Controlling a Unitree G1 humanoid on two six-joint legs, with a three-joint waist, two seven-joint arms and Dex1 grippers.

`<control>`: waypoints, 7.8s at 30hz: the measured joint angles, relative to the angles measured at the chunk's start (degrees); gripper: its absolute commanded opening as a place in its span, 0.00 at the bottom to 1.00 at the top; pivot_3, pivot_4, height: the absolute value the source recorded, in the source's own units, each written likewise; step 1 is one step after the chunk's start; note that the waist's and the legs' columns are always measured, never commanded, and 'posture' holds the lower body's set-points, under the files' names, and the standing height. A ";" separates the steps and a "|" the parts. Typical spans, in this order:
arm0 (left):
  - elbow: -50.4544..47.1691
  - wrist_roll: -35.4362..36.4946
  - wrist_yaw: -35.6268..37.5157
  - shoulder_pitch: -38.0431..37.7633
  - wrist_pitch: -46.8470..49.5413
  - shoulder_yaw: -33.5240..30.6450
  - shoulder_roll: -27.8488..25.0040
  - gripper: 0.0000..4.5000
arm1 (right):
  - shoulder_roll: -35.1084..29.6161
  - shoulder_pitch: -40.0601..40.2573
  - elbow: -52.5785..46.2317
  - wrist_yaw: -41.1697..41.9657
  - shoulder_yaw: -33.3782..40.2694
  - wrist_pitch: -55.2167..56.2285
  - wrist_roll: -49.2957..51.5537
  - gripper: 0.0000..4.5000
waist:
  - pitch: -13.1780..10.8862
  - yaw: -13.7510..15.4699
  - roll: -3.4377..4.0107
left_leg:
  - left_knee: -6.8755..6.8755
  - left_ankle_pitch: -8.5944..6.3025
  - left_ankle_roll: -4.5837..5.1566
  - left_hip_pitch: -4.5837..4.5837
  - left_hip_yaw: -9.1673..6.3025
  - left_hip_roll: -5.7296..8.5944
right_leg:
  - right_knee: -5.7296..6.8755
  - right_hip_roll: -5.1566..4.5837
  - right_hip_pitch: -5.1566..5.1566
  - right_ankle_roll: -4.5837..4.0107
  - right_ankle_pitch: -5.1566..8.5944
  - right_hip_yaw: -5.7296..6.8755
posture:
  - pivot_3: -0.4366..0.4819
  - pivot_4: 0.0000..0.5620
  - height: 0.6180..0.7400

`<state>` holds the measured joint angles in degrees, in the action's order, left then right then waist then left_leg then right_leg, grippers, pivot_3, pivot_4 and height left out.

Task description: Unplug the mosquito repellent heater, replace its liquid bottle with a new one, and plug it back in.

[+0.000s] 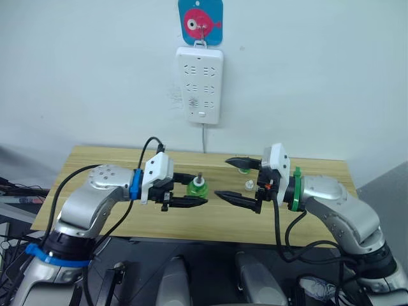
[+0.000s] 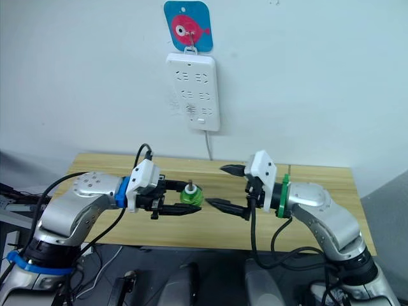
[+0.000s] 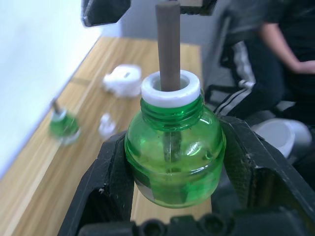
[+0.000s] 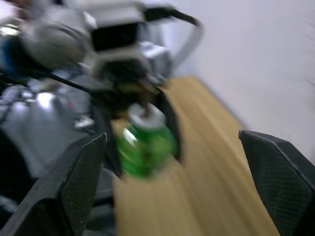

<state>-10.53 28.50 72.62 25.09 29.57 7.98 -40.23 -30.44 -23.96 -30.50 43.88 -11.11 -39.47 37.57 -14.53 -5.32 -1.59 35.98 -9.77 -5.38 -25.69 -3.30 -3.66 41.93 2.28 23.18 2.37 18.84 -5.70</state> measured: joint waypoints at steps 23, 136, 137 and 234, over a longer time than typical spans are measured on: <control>6.28 -1.54 1.83 5.83 -3.96 1.19 4.51 0.52 | 4.39 -4.51 7.28 1.50 -3.82 3.96 -7.77 0.18 | 0.09 -1.40 -0.05 | 0.03 0.01 -0.01 -0.07 -0.08 0.01 | -0.02 -0.03 0.02 0.00 -0.02 0.10 | 0.31 0.29 0.82; 2.33 58.16 -50.76 3.57 27.52 -21.43 25.01 0.52 | 15.01 -2.41 8.39 -43.07 17.90 -6.11 50.32 0.57 | 1.57 -2.60 -0.06 | 0.07 0.01 -0.01 -0.11 -0.23 0.09 | 0.12 -0.05 -0.01 -0.15 -0.17 0.18 | 0.31 0.30 0.82; 2.29 58.16 -50.75 3.32 27.50 -21.51 24.63 0.52 | 13.93 -1.77 8.39 -43.11 18.00 -6.30 50.25 0.66 | 1.57 -2.56 -0.06 | 0.07 0.01 -0.01 -0.12 -0.23 0.09 | 0.12 -0.05 -0.02 -0.14 -0.17 0.18 | 0.31 0.30 0.82; -3.69 47.06 -26.86 -0.73 34.69 -18.41 2.63 0.52 | 1.54 -8.28 13.33 -14.23 32.19 -41.66 42.32 0.64 | 0.61 0.20 0.31 | -0.39 -0.08 0.13 -0.22 0.15 -0.02 | -0.85 -0.03 0.03 0.08 -0.05 -0.10 | 0.35 0.39 0.82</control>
<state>-14.22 75.56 45.76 24.35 64.26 -10.43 -37.60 -28.90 -32.24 -17.17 29.65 21.08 -81.13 79.89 -13.91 -5.12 -1.28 35.60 -9.85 -5.25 -25.90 -3.15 -3.68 41.08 2.25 23.20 2.44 18.80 -5.80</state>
